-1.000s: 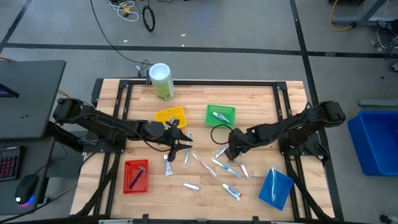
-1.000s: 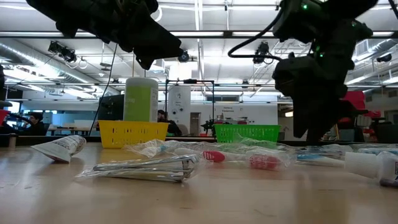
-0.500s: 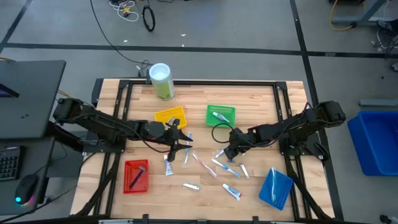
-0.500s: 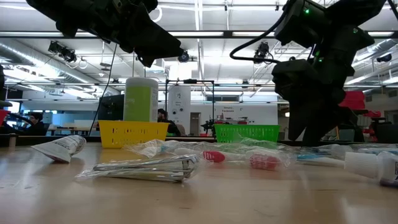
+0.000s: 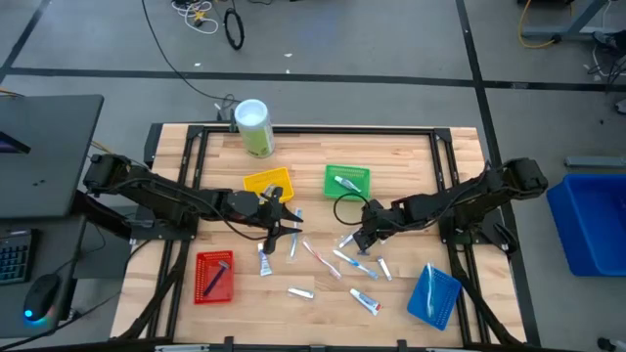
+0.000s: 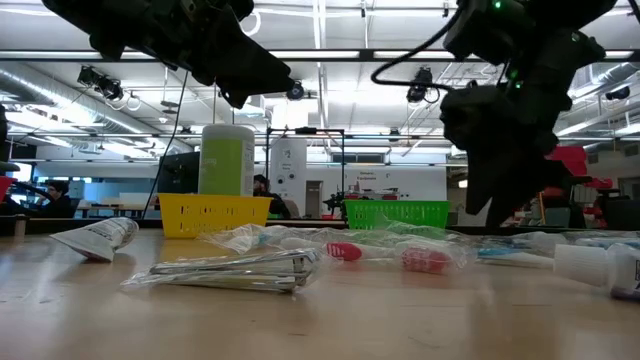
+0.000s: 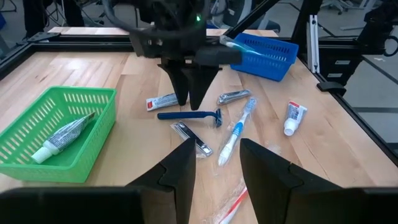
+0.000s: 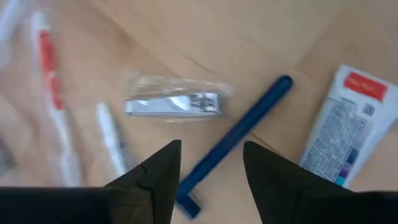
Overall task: Pick & Place Travel size toiletries
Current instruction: Put the blue razor into the red bin
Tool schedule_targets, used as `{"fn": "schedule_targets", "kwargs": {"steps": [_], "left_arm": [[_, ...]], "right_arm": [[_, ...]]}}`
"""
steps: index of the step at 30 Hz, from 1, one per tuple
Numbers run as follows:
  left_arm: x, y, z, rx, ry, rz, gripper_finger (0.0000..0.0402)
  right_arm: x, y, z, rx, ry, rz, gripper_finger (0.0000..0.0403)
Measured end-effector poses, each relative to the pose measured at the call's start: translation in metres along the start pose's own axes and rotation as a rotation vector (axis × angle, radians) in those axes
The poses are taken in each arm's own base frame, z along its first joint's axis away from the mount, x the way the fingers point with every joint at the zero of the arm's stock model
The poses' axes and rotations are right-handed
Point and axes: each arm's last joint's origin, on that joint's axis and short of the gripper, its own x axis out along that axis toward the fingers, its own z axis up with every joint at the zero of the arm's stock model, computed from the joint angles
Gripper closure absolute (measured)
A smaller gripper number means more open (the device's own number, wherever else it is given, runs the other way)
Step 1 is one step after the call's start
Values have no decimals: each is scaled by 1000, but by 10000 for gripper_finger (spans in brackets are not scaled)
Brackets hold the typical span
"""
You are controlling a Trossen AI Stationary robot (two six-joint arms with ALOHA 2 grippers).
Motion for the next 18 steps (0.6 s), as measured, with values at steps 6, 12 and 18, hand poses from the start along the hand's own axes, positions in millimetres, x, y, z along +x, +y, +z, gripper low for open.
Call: {"fn": "schedule_targets", "kwargs": {"steps": [6, 12, 18], "left_arm": [[0, 0, 0, -1, 2, 0, 269], [0, 0, 0, -3, 2, 0, 269], [0, 0, 0, -3, 2, 0, 269]], "right_arm": [[10, -4, -2, 24, -1, -33, 201], [19, -5, -3, 21, 9, -56, 211], [24, -6, -4, -18, 16, -82, 248]]}}
